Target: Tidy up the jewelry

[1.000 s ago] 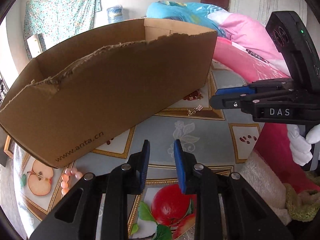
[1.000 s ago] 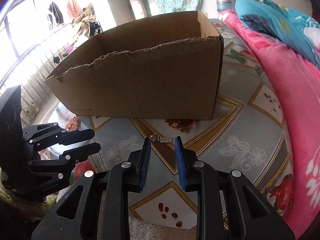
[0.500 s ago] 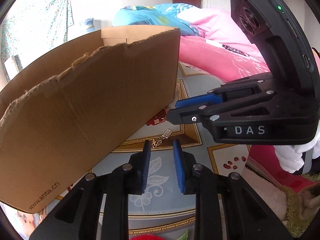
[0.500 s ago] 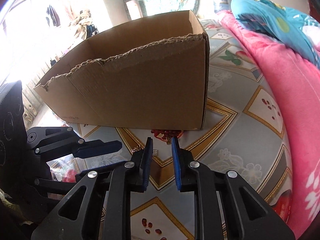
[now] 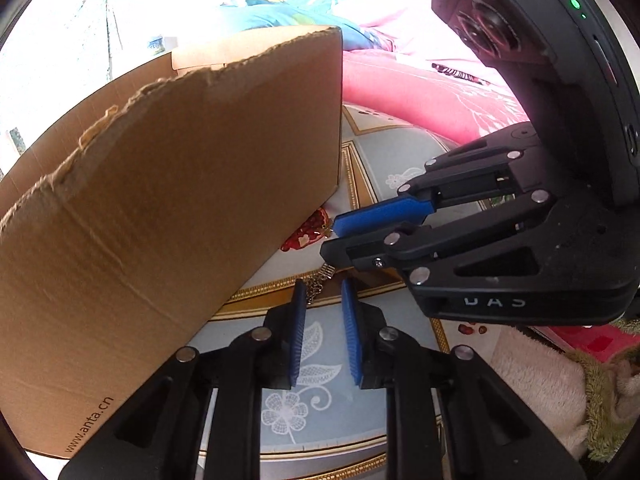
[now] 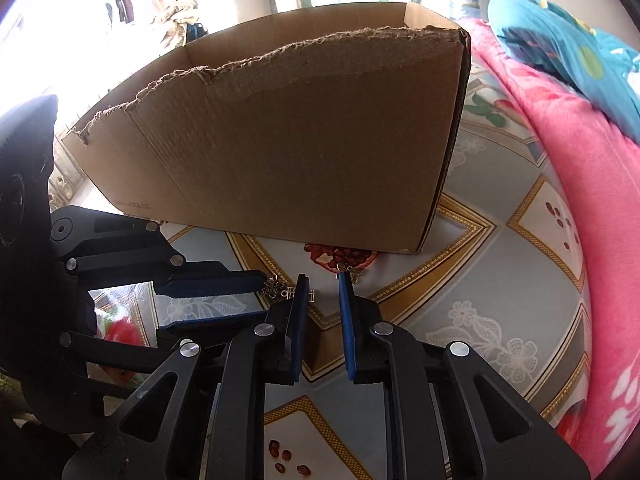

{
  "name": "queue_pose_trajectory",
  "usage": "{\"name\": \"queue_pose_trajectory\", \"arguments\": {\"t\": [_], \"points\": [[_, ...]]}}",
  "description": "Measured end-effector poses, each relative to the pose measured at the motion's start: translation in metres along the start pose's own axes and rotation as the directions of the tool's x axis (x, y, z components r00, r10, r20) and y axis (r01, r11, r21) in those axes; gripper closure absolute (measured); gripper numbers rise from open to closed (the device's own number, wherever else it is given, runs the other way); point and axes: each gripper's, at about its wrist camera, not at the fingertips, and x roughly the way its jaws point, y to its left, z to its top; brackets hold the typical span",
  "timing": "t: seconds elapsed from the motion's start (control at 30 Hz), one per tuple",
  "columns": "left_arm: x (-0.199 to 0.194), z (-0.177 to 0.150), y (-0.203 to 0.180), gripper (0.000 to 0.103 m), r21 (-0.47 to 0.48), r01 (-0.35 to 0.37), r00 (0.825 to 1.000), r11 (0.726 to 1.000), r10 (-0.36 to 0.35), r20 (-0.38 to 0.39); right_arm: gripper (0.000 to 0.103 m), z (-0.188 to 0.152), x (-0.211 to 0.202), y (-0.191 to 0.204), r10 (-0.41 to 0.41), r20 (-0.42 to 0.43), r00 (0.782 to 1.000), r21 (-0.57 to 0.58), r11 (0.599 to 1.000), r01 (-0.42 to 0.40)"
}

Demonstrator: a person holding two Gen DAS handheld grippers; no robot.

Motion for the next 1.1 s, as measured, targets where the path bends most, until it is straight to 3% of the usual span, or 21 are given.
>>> {"name": "queue_pose_trajectory", "arguments": {"t": [0.27, 0.5, 0.77, 0.97, 1.1], "points": [[-0.007, -0.005, -0.003, 0.086, -0.001, 0.006, 0.999, 1.0, -0.006, -0.033, 0.089, 0.002, 0.002, 0.001, -0.011, -0.006, 1.0, 0.003, 1.0, 0.011], [-0.008, -0.001, -0.014, 0.087, 0.089, -0.051, 0.998, 0.995, 0.048, 0.03, 0.089, -0.002, -0.002, -0.005, -0.023, -0.013, 1.0, -0.006, 1.0, 0.023], [0.005, 0.004, -0.013, 0.087, 0.108, -0.072, 0.997, 0.992, 0.07, 0.018, 0.089, -0.008, -0.008, -0.012, -0.061, -0.024, 0.998, -0.001, 0.998, 0.061], [0.0, 0.002, -0.01, 0.087, 0.099, -0.053, 0.999, 0.994, 0.053, 0.004, 0.089, -0.002, -0.011, -0.02, 0.027, 0.005, 1.0, 0.03, 0.999, -0.027], [0.001, 0.003, -0.009, 0.088, 0.086, -0.037, 0.999, 0.996, 0.037, -0.001, 0.089, 0.006, -0.003, -0.013, 0.04, -0.001, 0.999, -0.029, 0.999, -0.04]]}}
